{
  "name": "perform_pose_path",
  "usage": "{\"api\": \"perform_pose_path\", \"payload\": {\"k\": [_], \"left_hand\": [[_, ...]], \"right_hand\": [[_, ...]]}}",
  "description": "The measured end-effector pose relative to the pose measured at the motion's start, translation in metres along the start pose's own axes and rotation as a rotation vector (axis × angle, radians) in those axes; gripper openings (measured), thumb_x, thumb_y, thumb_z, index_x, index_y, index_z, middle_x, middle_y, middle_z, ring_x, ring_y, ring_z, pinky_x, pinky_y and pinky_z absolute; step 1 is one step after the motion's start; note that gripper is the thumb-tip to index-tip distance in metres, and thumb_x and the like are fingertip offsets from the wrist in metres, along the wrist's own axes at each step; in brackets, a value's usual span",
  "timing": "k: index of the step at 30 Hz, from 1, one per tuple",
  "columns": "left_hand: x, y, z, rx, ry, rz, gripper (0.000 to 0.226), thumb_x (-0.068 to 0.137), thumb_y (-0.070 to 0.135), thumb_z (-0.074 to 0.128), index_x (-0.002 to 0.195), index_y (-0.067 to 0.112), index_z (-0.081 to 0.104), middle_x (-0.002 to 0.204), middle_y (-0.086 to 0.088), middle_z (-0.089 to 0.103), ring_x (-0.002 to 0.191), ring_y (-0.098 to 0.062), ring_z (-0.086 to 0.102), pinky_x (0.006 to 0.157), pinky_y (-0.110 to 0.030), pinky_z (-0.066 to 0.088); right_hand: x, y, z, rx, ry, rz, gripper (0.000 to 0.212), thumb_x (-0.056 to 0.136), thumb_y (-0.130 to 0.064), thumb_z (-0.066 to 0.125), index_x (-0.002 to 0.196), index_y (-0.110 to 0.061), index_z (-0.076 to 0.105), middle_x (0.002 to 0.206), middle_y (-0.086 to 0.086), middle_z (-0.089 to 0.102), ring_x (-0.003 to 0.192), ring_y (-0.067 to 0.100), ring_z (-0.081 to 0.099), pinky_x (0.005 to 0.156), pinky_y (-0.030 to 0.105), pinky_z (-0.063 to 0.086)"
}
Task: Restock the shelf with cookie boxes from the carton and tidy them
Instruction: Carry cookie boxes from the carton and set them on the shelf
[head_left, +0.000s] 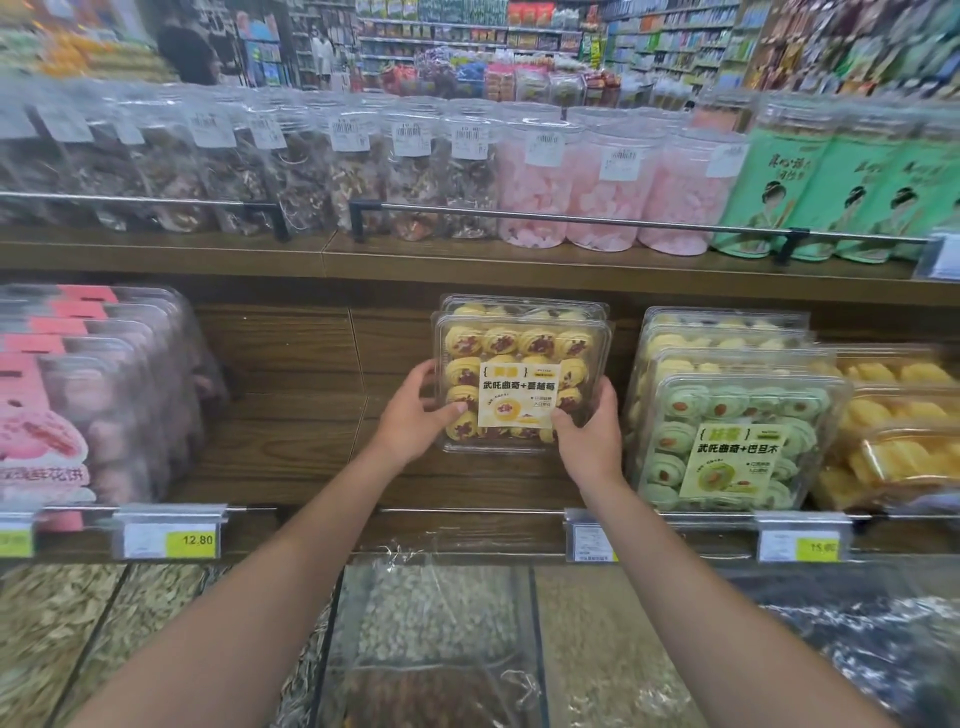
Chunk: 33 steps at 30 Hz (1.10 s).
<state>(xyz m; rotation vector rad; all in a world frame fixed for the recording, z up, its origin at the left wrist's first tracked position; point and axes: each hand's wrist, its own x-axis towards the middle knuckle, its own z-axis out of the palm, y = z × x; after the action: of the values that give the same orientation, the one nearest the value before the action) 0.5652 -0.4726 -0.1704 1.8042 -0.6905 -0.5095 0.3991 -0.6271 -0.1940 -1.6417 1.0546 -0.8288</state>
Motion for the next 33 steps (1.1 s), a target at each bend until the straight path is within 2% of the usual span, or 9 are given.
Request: {"api": "perform_pose_path", "payload": {"k": [3,7,11,14,17,19,24,28,33], "left_hand": [[-0.004,-0.002,-0.003,0.033,-0.006,0.001,0.083,0.092,0.016,0.079,0.161,0.025,0.035,0.153,0.007,0.053,0.123,-0.017,0.061,0.101,-0.050,0.059],[-0.016,-0.005,-0.007,0.082,0.004,-0.018,0.089,0.091,0.024,0.082,0.164,0.023,0.030,0.160,0.002,0.048,0.143,-0.025,0.050,0.117,-0.053,0.045],[-0.037,-0.002,-0.016,0.136,-0.013,-0.023,0.096,0.091,0.032,0.082,0.166,0.022,0.024,0.166,-0.002,0.040,0.150,-0.025,0.041,0.122,-0.049,0.039],[-0.061,0.003,-0.027,0.200,-0.012,0.015,0.095,0.092,0.035,0.080,0.167,0.021,0.023,0.168,-0.003,0.036,0.153,-0.026,0.037,0.121,-0.047,0.036],[-0.087,0.005,-0.041,0.291,-0.015,0.061,0.095,0.091,0.039,0.080,0.167,0.026,0.024,0.171,0.000,0.032,0.155,-0.025,0.033,0.125,-0.050,0.034],[-0.105,0.006,-0.051,0.350,-0.021,0.077,0.095,0.090,0.042,0.080,0.166,0.031,0.025,0.172,0.002,0.028,0.158,-0.024,0.027,0.126,-0.052,0.031],[-0.147,-0.004,-0.078,0.539,-0.035,0.212,0.091,0.092,0.049,0.075,0.166,0.031,0.025,0.173,0.004,0.027,0.160,-0.023,0.020,0.129,-0.051,0.024],[-0.178,-0.023,-0.100,0.663,-0.058,0.282,0.087,0.094,0.053,0.072,0.165,0.030,0.028,0.172,0.001,0.029,0.160,-0.023,0.021,0.130,-0.048,0.024],[-0.227,-0.043,-0.128,0.773,-0.020,0.295,0.086,0.093,0.059,0.069,0.164,0.029,0.030,0.172,0.000,0.030,0.160,-0.025,0.022,0.128,-0.049,0.027]], "right_hand": [[-0.005,-0.001,0.000,-0.042,-0.011,0.017,0.087,0.095,-0.017,0.070,0.165,-0.022,0.018,0.161,0.000,0.044,0.146,0.025,0.045,0.120,0.046,0.039],[-0.016,-0.007,-0.004,-0.100,-0.028,0.060,0.096,0.095,-0.020,0.074,0.167,-0.015,0.011,0.167,0.006,0.035,0.152,0.029,0.036,0.124,0.045,0.033],[-0.037,-0.020,-0.012,-0.131,-0.045,0.061,0.099,0.094,-0.027,0.075,0.166,-0.009,0.009,0.168,0.009,0.032,0.153,0.029,0.034,0.124,0.043,0.032],[-0.060,-0.030,-0.018,-0.149,-0.048,0.071,0.090,0.095,-0.031,0.074,0.164,-0.008,0.020,0.162,0.008,0.041,0.148,0.029,0.042,0.120,0.043,0.038],[-0.090,-0.043,-0.025,-0.191,-0.102,0.039,0.067,0.091,-0.023,0.078,0.147,-0.013,0.042,0.140,-0.004,0.053,0.129,0.017,0.054,0.103,0.030,0.043],[-0.111,-0.047,-0.029,-0.230,-0.124,-0.015,0.071,0.089,-0.016,0.081,0.149,-0.013,0.043,0.133,-0.005,0.051,0.126,0.015,0.053,0.102,0.028,0.040],[-0.167,-0.053,-0.031,-0.410,-0.170,-0.097,0.096,0.087,-0.027,0.083,0.162,-0.013,0.026,0.164,0.007,0.032,0.151,0.026,0.034,0.124,0.040,0.030],[-0.205,-0.048,-0.029,-0.615,-0.210,-0.242,0.096,0.087,-0.035,0.080,0.162,-0.011,0.026,0.168,0.011,0.025,0.156,0.027,0.024,0.127,0.038,0.023],[-0.259,-0.047,-0.026,-0.703,-0.278,-0.295,0.090,0.093,-0.042,0.073,0.164,-0.020,0.023,0.172,0.002,0.015,0.159,0.024,0.014,0.128,0.041,0.022]]}}
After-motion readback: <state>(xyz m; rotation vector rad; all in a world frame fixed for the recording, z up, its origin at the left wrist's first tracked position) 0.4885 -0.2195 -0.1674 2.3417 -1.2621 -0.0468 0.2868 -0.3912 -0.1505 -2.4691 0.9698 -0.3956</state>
